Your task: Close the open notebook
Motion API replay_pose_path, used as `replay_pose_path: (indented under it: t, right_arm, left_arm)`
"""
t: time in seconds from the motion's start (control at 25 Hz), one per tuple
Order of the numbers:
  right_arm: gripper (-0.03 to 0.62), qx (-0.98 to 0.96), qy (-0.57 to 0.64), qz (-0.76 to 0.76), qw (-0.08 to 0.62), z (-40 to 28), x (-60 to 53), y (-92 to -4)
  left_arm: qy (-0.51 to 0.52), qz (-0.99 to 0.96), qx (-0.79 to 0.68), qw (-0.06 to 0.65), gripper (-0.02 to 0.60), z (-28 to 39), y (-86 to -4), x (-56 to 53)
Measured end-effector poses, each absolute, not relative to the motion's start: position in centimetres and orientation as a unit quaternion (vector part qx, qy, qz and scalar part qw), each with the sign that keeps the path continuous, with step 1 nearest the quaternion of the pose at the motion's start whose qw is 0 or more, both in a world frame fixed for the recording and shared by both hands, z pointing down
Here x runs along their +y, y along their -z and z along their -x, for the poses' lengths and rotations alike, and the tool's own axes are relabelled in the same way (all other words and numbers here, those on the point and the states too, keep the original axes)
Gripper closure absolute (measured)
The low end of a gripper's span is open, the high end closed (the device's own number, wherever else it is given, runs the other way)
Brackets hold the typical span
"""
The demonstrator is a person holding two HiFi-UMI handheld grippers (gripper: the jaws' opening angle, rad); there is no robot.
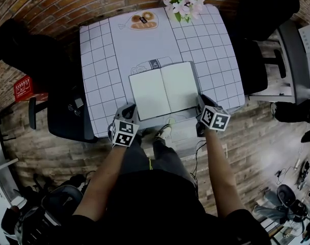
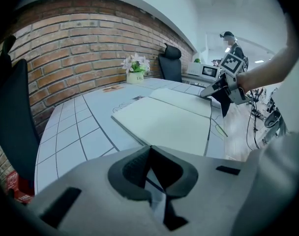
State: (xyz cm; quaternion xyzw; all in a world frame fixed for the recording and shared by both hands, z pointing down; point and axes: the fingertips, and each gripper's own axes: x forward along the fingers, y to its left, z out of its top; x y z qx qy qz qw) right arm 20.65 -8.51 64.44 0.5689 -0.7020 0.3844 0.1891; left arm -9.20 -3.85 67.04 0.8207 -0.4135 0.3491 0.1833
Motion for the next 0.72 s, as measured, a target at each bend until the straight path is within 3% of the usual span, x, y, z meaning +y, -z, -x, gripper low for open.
replay_pose_path:
  t: [0.24, 0.72]
  right_arm:
    - [0.571, -0.701, -0.394, -0.568, 0.176, -20.7, -8.5, -64.3]
    - [0.574, -0.716, -0.399, -0.557, 0.134, -20.1, -8.6, -62.3]
  left_arm:
    - [-0.348, -0.821, -0.414, 0.182, 0.557, 9.1, -67.0, -3.9]
    - [-0.349, -0.821, -0.416, 0.175, 0.557, 9.1, -67.0, -3.9]
